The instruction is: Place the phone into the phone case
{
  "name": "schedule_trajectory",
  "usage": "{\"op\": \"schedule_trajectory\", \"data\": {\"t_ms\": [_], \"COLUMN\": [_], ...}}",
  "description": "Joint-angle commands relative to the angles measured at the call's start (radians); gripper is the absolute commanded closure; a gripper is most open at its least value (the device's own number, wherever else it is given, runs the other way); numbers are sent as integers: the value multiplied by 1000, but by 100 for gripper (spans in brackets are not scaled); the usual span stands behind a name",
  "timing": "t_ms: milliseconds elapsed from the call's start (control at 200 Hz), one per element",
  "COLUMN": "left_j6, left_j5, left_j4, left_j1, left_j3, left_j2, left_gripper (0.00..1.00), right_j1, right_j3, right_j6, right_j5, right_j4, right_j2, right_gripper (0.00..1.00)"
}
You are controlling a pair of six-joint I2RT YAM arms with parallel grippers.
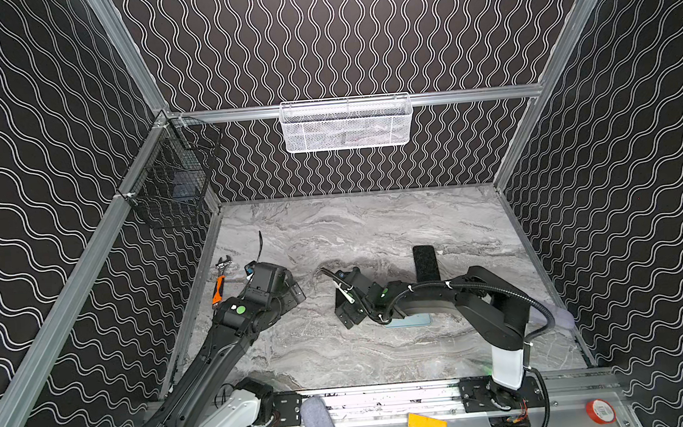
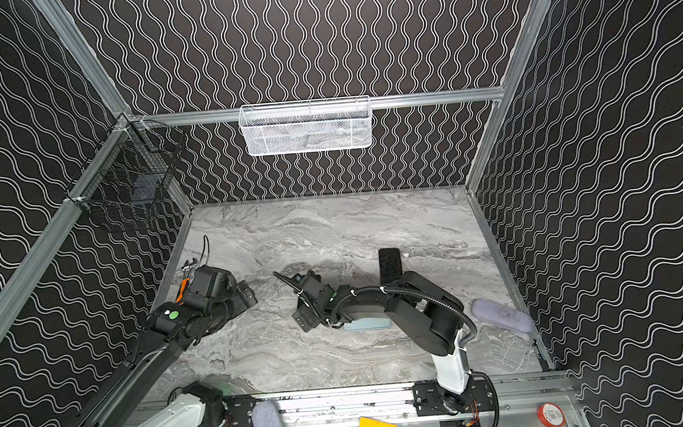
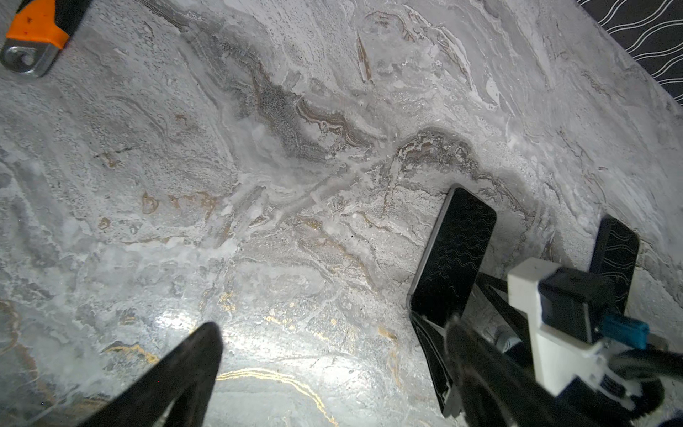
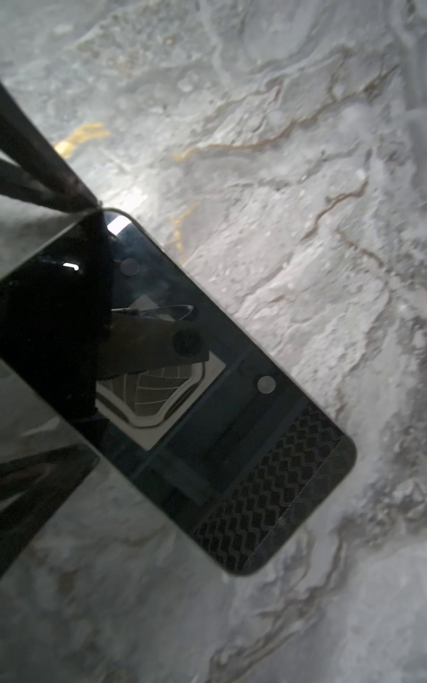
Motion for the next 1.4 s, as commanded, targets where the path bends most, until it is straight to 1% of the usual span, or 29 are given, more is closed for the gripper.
{"op": "schedule_trajectory", "data": {"t_ms": [0,225,425,510,590,655,721,786,931,1051,1106,1196,1266,1396], "left_j6": [22,31,73,72,67,67,68,84,150,141,125,97,82,78], "left_j5": [22,-20,-107,-113,-94,-65,-30,21,193,316,387,466,498,482], "left_j4": [29,-11,-49,-54,-43,-26,-10,15,114,171,236,373,437,459], "left_j1": [14,40,44,46,48,54,60,67,77,77,77,77,72,49], "left_j3": [-6,3,56,57,46,34,26,20,0,-24,-55,-116,-142,-137], "left_j2": [-5,-80,-111,-111,-106,-97,-83,-66,-6,77,107,148,187,270], "left_gripper": [1,2,2,1,1,2,2,2,1,2,2,2,3,3], "right_j1": [-4,-20,-30,-31,-36,-47,-70,-90,-121,-153,-168,-178,-181,-182], "right_j3": [26,112,189,218,239,220,158,91,-77,-237,-293,-370,-412,-460], "right_j6": [-28,-8,9,3,6,22,44,64,104,154,184,226,251,282], "right_j5": [-78,-74,-69,-87,-108,-125,-172,-184,-117,-85,-80,-65,-45,-8], "right_j4": [23,-10,-42,-44,-47,-25,40,77,114,141,149,169,174,141], "right_j2": [26,94,134,159,173,151,91,15,-224,-437,-525,-646,-725,-854], "right_gripper": [1,1,1,1,1,1,1,1,1,1,1,1,1,1]}}
